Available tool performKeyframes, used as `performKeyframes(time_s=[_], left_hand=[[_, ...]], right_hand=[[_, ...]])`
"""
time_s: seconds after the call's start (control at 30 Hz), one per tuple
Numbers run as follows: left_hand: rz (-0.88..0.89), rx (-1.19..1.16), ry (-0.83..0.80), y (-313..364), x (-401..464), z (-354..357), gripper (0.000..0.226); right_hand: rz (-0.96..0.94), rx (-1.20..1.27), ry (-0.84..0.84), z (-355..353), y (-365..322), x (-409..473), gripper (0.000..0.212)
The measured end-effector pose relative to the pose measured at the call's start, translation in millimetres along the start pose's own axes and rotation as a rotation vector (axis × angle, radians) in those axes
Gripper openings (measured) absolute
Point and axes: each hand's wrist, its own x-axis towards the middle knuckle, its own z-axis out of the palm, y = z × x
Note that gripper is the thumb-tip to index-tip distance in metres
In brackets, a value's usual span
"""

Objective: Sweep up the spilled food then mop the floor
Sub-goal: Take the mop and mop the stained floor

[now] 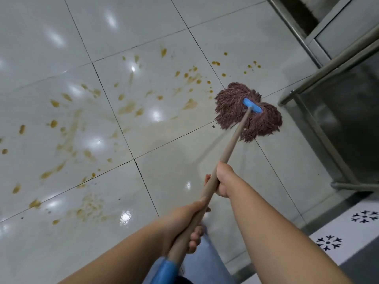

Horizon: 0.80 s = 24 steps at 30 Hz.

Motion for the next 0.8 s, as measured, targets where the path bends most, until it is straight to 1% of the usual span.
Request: performKeyframes(time_s=[0.17, 0.33, 0.43, 0.5, 0.6, 0.67, 0.73, 0.8], left_hand=[[0.043, -0.022, 0.081, -52, -45, -36, 0.038], [0.042, 0.037, 0.164, -114, -89, -92, 0.037], [0.028, 0.078, 0.204, -139, -102, -113, 0.036], [0.029, 0.081, 0.212, -148, -104, -118, 0.036], [0.045, 0.081, 0.224, -156, -98, -113, 0.035], [0.054, 0.086, 0.222, -159, -90, -106, 0.036], [0.055, 0.077, 0.209, -158, -80, -98, 0.039], [0.049, 0.027, 0.198, -150, -72, -85, 0.039]], right_hand=[[-0.005, -0.010, -0.069, 35, 61, -26, 0.034], [0.042, -0.028, -0.173, 84, 138, -54, 0.027], [0.044, 0.007, -0.197, 102, 171, -65, 0.028], [0.033, 0.055, -0.192, 106, 184, -69, 0.029], [0.023, 0.230, -0.122, 102, 194, -73, 0.035], [0.076, 0.320, -0.115, 94, 198, -73, 0.043], [0.106, 0.329, -0.130, 87, 195, -69, 0.051], [0.111, 0.249, -0.105, 79, 181, -63, 0.052]])
